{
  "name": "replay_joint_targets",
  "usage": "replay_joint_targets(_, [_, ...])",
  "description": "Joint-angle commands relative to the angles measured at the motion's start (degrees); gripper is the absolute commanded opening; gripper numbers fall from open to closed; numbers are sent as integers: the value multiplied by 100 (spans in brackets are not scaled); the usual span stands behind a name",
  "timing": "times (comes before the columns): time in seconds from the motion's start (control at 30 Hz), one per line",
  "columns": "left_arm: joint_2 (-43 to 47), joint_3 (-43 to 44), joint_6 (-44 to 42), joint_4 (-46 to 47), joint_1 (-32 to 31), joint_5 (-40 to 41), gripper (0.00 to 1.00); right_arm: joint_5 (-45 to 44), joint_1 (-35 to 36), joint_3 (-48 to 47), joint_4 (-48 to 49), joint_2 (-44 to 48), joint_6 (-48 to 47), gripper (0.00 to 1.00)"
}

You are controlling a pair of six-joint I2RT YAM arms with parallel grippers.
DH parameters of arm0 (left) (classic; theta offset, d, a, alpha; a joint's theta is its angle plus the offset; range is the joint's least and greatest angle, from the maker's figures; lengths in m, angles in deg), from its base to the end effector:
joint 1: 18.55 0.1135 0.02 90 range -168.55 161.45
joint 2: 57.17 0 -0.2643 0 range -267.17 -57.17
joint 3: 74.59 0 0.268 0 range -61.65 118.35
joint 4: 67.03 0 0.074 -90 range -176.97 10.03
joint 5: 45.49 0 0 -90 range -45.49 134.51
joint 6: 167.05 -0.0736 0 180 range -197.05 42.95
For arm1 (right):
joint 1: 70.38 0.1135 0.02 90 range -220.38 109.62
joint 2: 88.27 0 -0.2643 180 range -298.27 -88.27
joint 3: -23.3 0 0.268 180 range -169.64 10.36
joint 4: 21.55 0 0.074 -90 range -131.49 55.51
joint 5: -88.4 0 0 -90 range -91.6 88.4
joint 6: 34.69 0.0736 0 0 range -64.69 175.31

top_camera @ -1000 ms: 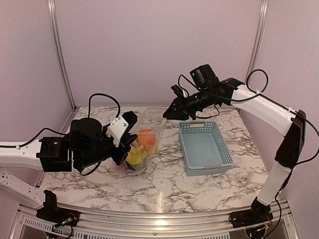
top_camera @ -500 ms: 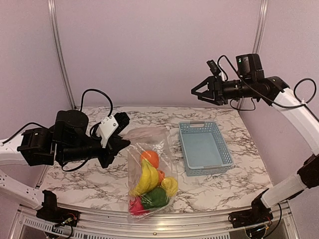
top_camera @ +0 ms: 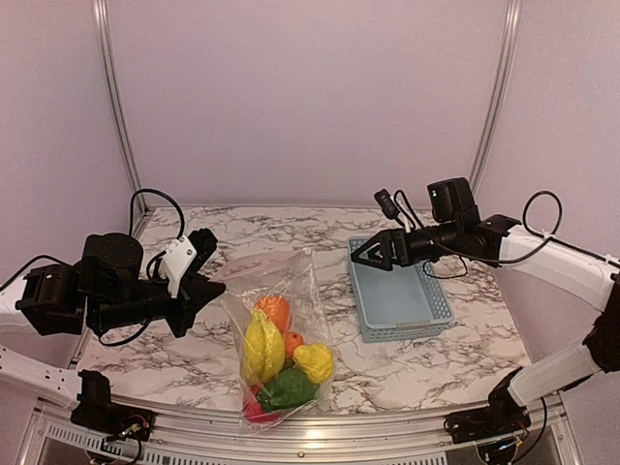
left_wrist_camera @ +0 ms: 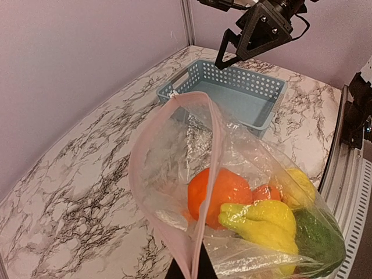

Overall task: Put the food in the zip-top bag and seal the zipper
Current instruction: Hold the zipper food storage bag at the center of the board.

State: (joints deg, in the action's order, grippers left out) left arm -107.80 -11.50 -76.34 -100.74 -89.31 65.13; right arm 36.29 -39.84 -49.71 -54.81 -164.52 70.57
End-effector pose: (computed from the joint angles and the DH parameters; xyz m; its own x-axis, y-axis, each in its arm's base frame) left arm 0.1059 -0.2249 0.3239 -0.1290 0.3345 -0.9335 0.7740 0.6225 0.1161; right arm 0.2621 0.2071 0.2765 -0.7117 -0.1787 -0.6794 -0.6622 0.4933 0.5640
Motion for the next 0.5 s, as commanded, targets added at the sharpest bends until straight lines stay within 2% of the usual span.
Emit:
replay_joint_targets(0.0, [174,-69,-18,122,36,252,0,403,307,-213,1105,-628,-444,97])
replay_joint_targets(0.23, [374,-144,-16,214,36,481,0,1165,501,-302,2585,-1646,-32,80])
replay_joint_targets(0.47, [730,-485,118,348,45,719,0,1994,694,-164,4627,-2281,1026,77])
